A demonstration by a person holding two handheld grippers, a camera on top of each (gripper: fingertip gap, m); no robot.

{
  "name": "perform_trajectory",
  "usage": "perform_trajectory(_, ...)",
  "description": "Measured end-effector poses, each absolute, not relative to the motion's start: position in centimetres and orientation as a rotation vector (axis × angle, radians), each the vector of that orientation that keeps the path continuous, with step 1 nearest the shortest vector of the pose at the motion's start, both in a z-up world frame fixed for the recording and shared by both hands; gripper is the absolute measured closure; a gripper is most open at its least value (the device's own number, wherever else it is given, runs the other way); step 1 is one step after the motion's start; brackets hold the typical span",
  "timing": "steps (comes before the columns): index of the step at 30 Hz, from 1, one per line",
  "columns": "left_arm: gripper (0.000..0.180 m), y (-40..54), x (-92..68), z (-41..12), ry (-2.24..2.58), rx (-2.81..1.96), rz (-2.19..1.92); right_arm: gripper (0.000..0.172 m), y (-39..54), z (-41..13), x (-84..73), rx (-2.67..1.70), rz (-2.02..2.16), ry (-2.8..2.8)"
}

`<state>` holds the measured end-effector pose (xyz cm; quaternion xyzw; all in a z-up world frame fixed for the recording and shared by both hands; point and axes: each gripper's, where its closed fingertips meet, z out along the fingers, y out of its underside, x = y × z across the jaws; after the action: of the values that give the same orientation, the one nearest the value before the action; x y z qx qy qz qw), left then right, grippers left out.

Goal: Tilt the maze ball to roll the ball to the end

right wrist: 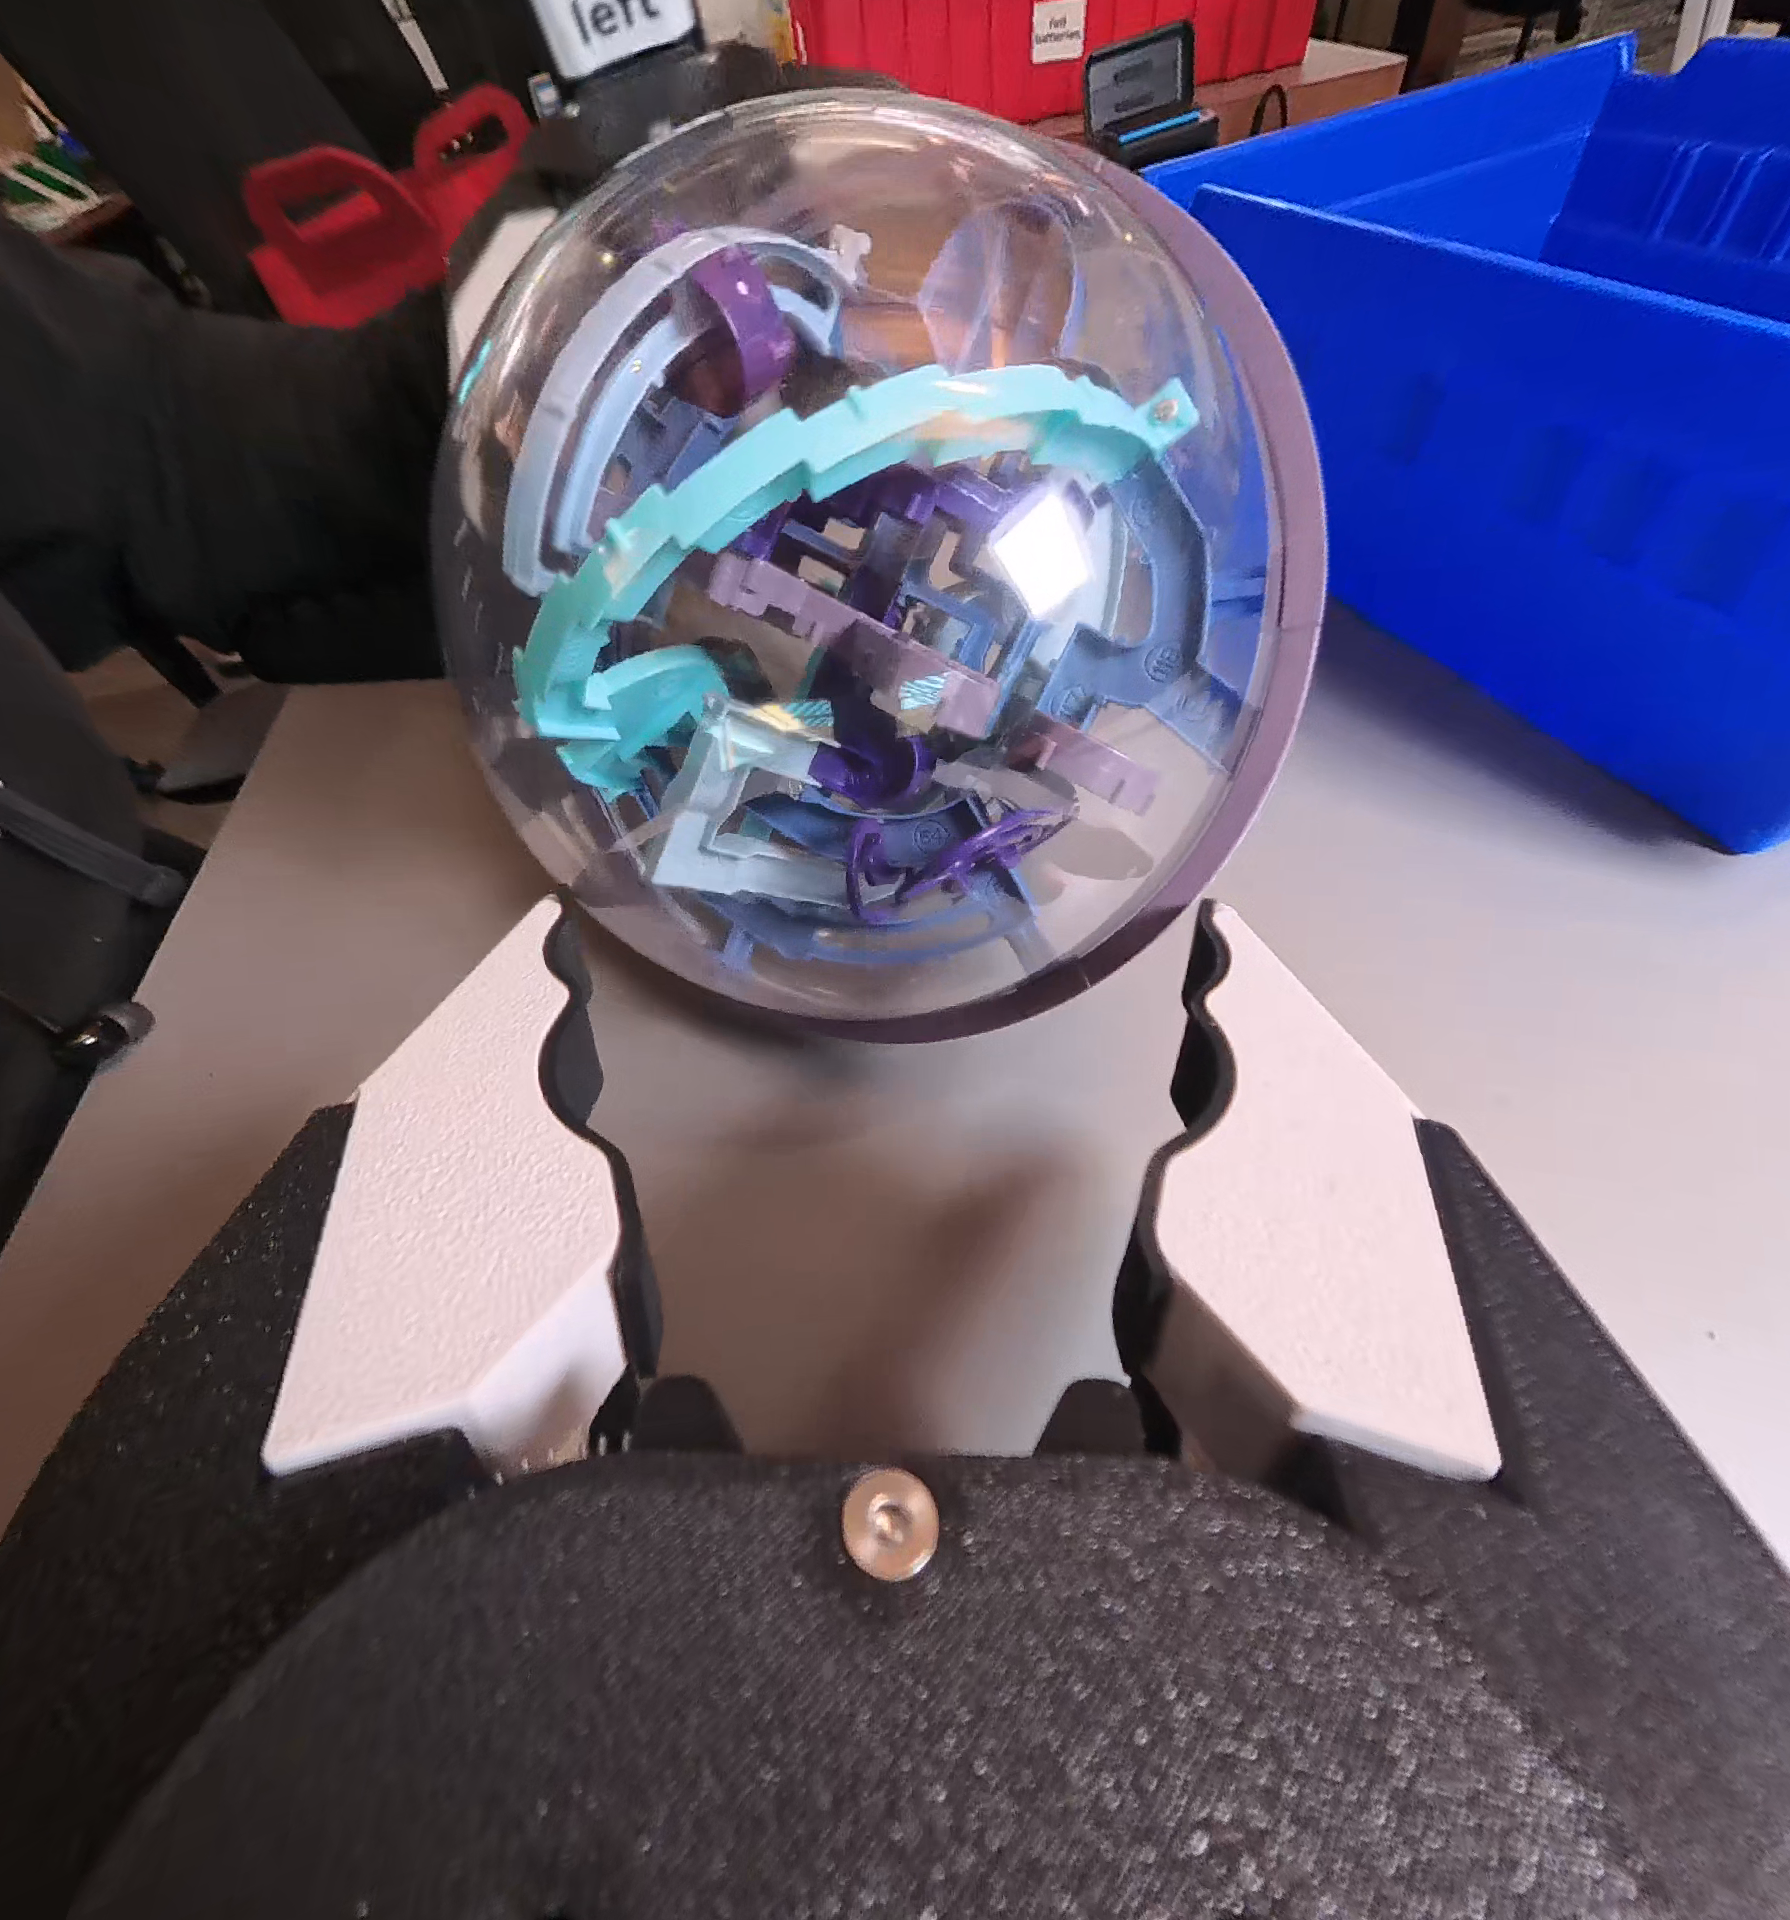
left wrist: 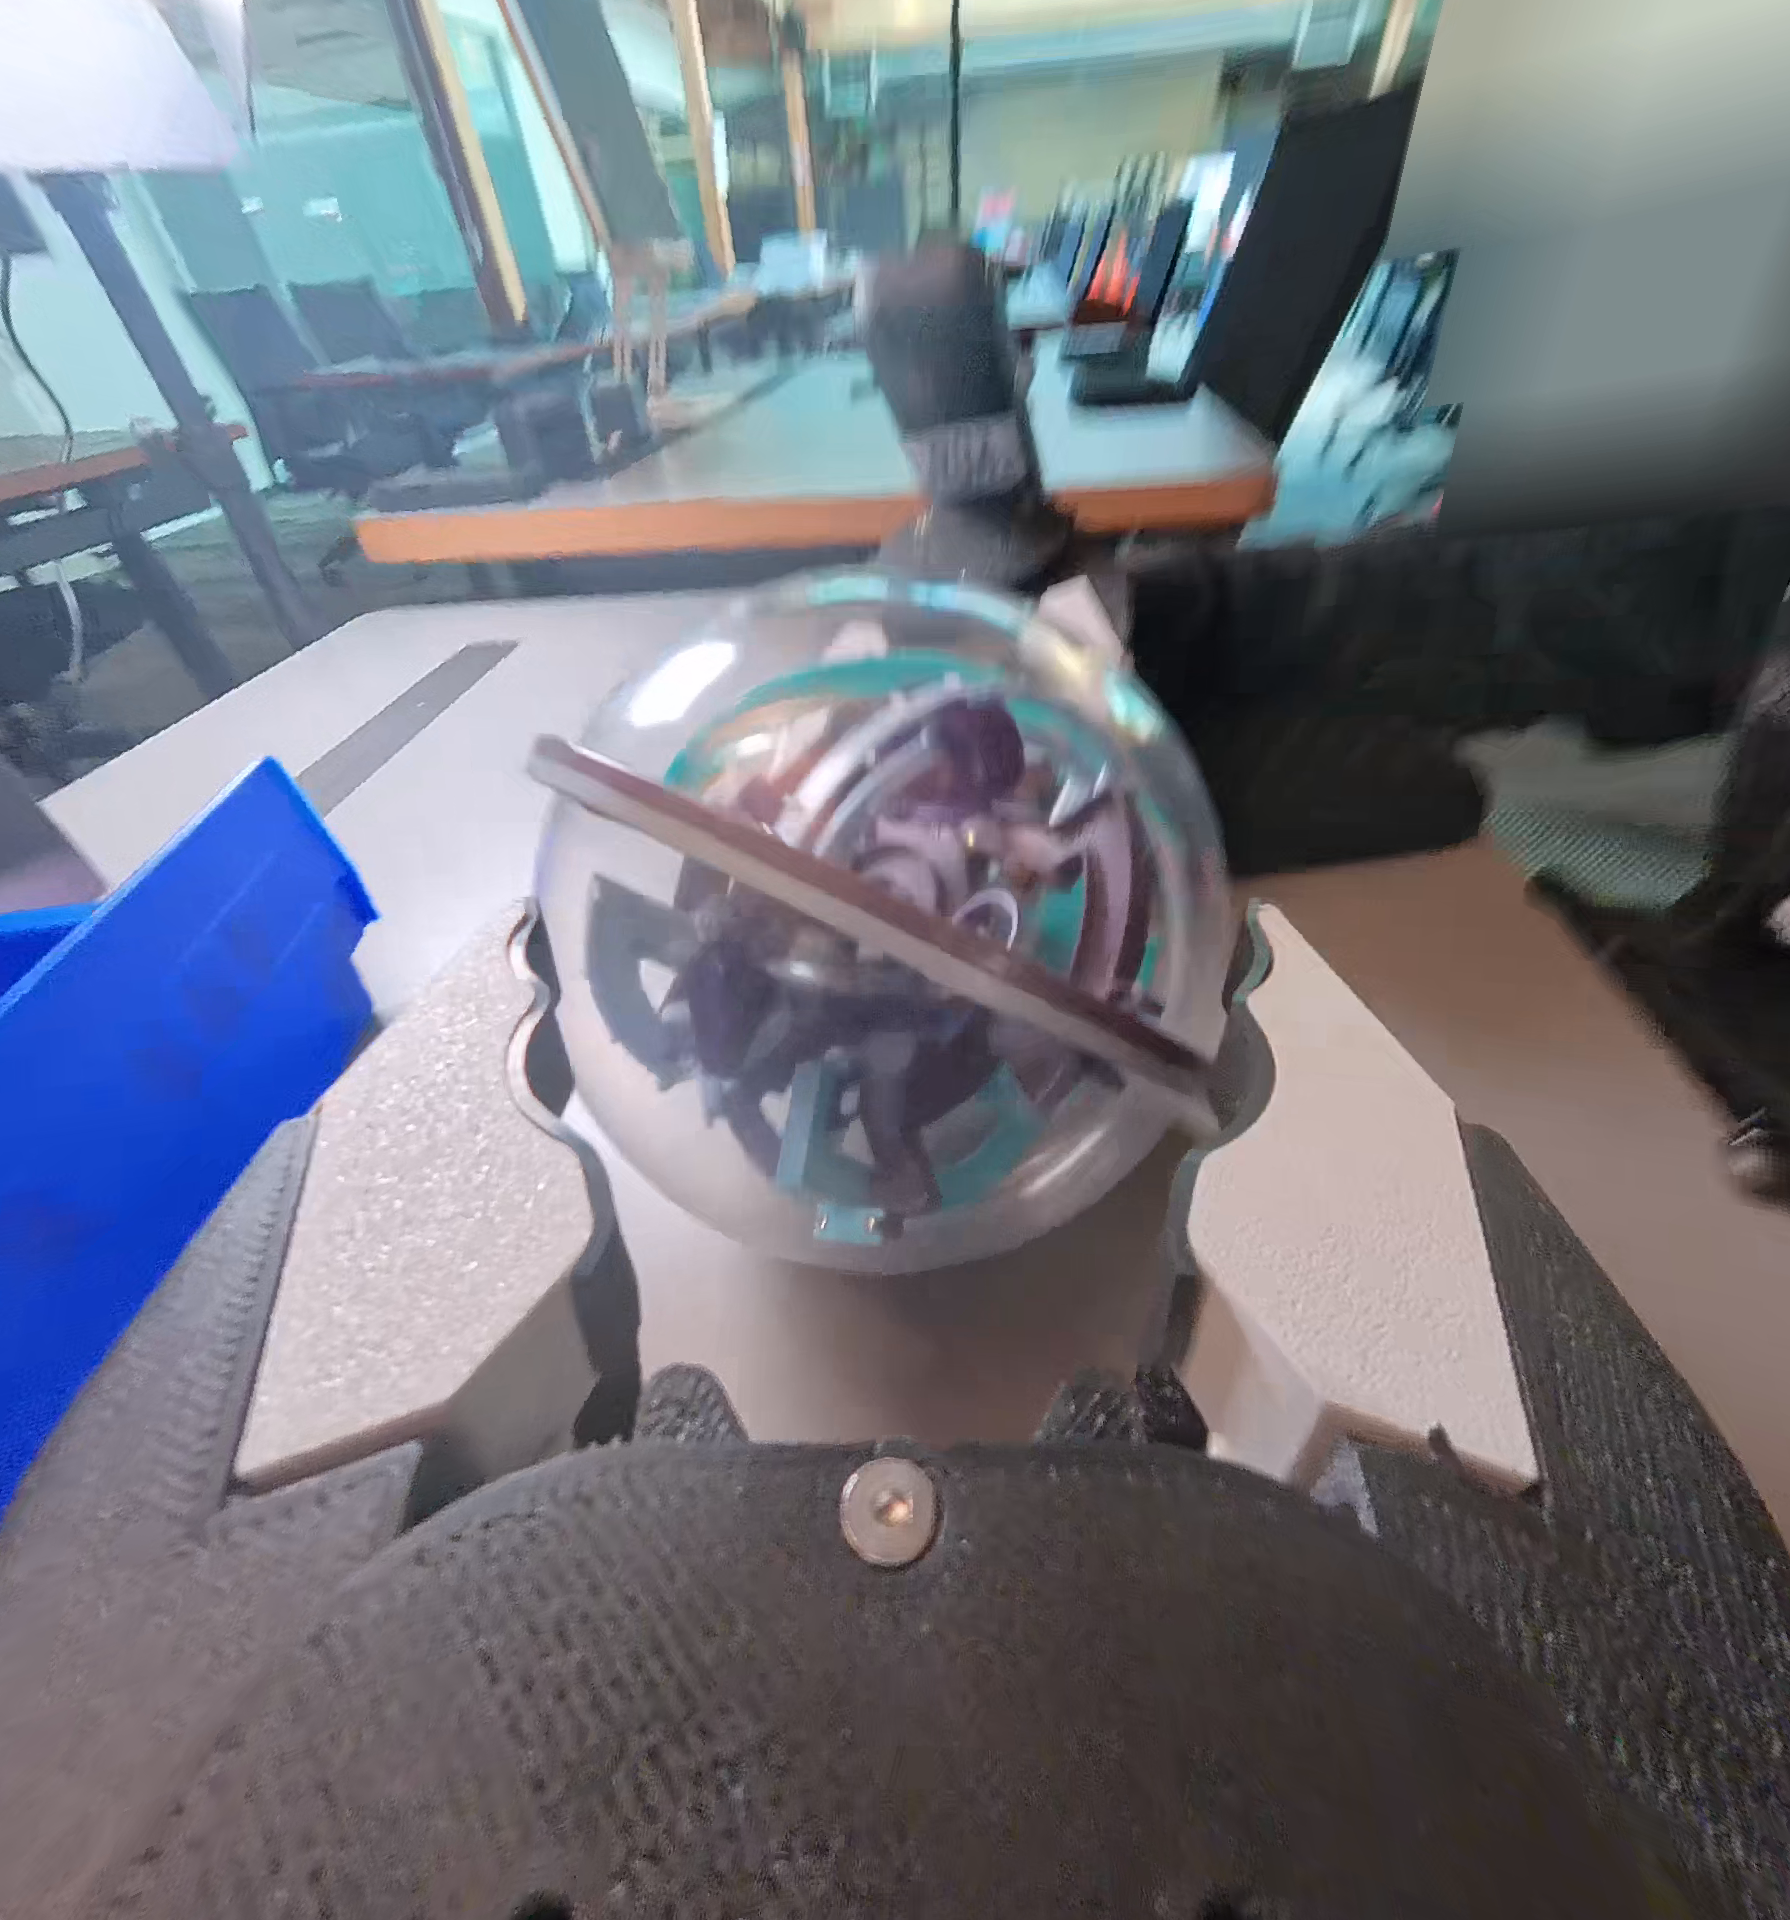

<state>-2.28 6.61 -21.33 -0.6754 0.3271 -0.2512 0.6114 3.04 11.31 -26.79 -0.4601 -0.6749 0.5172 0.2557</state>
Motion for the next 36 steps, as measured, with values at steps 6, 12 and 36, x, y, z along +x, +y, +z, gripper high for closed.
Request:
perform_trajectory(6, 0.054, 6.8, -3.5, -21.2, 0.641, -1.618, -0.707, 0.062, 10.4, -27.1, 3.0, -1.259, 1.461, -1.845)
perform_trajectory(12, 0.049, 6.4, -2.0, -22.1, 0.794, -1.585, -0.566, 0.064, 10.2, -27.6, 2.9, -1.258, 1.412, -1.875)
perform_trajectory(36, 0.077, 4.5, -5.0, -23.0, 0.904, -1.651, -0.414, 0.098, 12.0, -26.8, 3.4, -1.297, 1.512, -1.798)
